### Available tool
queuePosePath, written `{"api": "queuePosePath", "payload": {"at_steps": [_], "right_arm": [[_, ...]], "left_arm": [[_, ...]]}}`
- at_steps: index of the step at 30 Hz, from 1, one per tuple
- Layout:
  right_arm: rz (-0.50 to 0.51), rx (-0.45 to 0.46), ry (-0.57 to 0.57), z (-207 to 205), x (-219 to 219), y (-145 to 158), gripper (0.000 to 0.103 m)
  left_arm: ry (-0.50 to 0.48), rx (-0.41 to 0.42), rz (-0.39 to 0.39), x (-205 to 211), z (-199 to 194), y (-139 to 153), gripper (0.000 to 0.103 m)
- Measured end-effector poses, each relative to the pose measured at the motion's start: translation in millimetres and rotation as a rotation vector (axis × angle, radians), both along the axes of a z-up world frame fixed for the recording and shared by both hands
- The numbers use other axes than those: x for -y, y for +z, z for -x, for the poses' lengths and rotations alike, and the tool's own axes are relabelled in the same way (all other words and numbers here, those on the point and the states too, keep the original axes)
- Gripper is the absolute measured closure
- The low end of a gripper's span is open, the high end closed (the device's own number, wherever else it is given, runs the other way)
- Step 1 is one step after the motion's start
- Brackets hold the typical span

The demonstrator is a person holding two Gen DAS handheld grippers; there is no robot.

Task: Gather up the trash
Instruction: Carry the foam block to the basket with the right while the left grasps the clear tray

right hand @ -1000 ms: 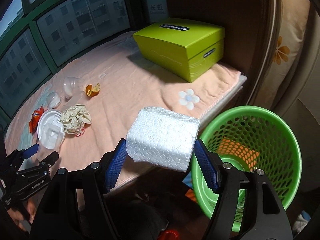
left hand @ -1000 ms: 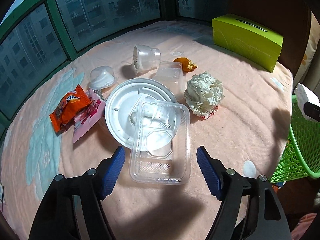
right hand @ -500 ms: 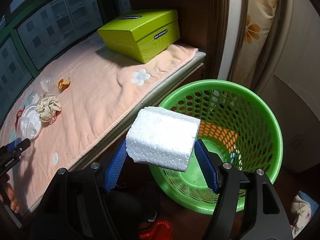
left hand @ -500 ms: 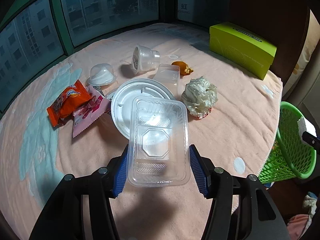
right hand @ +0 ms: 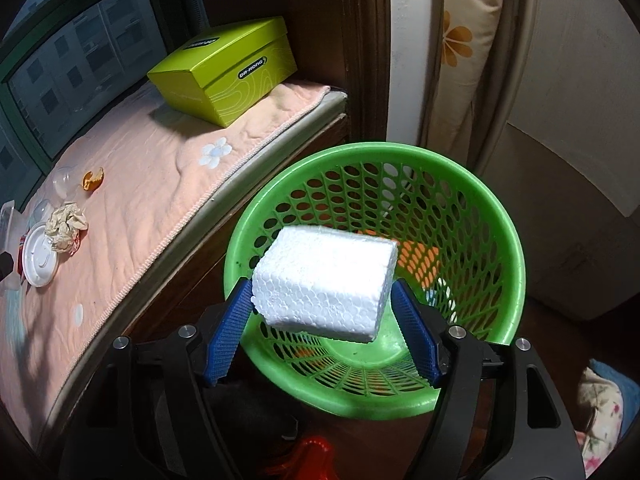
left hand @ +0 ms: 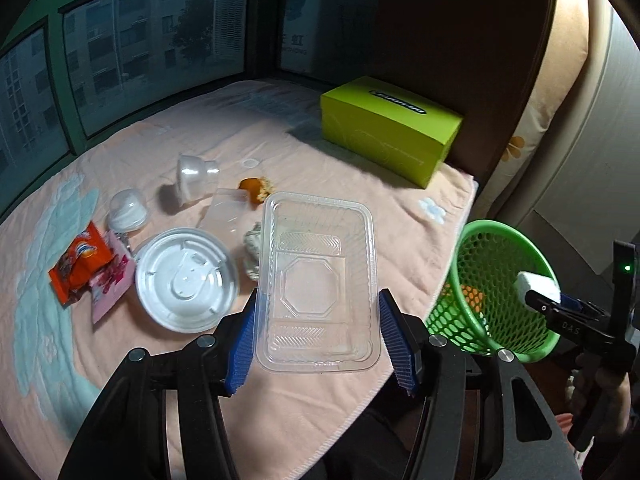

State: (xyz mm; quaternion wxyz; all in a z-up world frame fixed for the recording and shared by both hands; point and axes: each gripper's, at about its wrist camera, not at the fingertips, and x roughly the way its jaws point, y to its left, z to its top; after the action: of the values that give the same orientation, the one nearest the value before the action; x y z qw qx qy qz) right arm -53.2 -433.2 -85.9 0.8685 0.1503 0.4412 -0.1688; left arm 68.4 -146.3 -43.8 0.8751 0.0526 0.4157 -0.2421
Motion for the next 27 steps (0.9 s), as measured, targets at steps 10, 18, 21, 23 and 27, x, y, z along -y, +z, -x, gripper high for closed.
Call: {"api": "queuePosePath", "payload": {"at_steps": [10, 18, 21, 23, 27], "right_arm": [[0.013, 0.043, -0.059, 29, 30, 14, 0.023], [0.021, 0.067, -0.124, 60, 55, 14, 0.023], [0.014, 0.075, -0.144, 70, 64, 15, 0.023], [0.015, 0.081, -0.159, 76, 68, 16, 0.023], [0.003, 0.091, -0.183, 83, 75, 16, 0.023]], "left_arm": [[-0.200, -0.036, -0.017, 97, 6, -7, 0.048], [-0.336, -0.065, -0.068, 172, 23, -26, 0.048], [-0.368, -0.070, -0.091, 192, 29, -33, 0.048], [-0.382, -0.085, -0.100, 204, 31, -39, 0.048], [-0.405, -0.115, -0.106, 220, 35, -49, 0.047]]}}
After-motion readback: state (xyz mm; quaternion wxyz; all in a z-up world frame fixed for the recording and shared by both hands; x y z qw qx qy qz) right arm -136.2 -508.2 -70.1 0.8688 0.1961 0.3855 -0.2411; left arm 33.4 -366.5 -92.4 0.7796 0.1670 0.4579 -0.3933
